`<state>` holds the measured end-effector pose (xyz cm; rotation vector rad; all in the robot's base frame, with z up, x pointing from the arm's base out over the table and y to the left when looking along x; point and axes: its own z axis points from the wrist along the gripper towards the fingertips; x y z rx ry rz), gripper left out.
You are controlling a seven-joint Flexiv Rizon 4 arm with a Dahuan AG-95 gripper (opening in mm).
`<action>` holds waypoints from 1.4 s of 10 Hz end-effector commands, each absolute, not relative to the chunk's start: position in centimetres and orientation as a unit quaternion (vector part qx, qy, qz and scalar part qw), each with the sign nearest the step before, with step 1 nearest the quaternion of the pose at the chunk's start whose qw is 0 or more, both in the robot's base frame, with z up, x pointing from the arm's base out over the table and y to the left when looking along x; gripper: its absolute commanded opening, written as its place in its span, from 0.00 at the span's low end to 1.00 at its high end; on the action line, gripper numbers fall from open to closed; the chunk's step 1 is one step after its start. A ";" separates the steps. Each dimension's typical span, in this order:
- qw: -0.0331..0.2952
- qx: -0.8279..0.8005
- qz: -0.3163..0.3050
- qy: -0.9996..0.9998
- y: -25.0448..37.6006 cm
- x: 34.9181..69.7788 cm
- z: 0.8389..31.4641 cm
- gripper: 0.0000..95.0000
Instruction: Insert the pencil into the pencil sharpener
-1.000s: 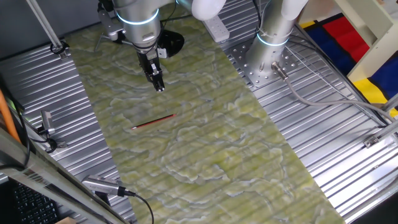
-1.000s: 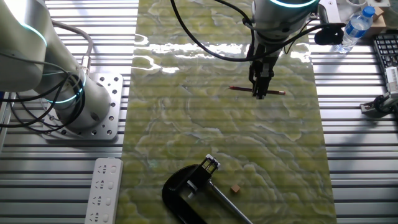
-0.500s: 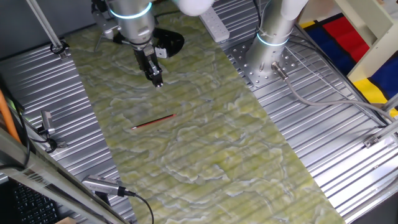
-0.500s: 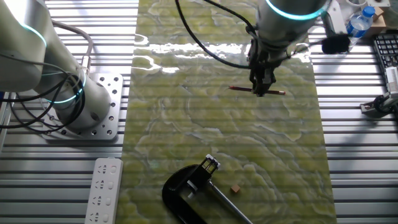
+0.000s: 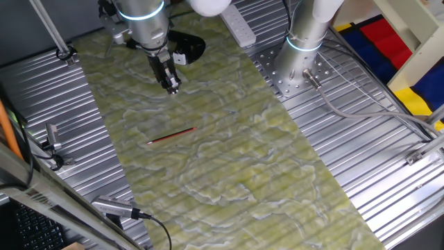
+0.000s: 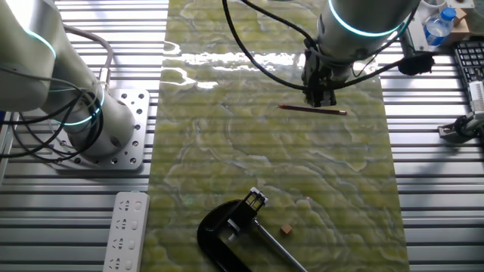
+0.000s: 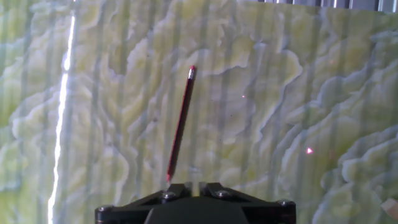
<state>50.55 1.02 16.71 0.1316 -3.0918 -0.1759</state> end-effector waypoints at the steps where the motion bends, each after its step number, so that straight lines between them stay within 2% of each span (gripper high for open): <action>1: 0.025 0.013 -0.053 -0.998 1.9 51.9 16.0 0.00; 3: 0.029 -0.020 -0.050 -0.998 2.8 53.1 15.0 0.00; 5: 0.030 -0.030 -0.050 -0.998 3.2 54.0 12.7 0.00; 6: 0.028 -0.029 -0.049 -0.998 3.4 54.3 11.6 0.20; 7: 0.028 -0.029 -0.048 -0.998 3.5 54.6 10.9 0.20; 8: 0.028 -0.029 -0.045 -0.998 3.7 54.9 10.1 0.40; 14: 0.027 -0.051 -0.033 -0.998 4.7 55.8 6.3 0.40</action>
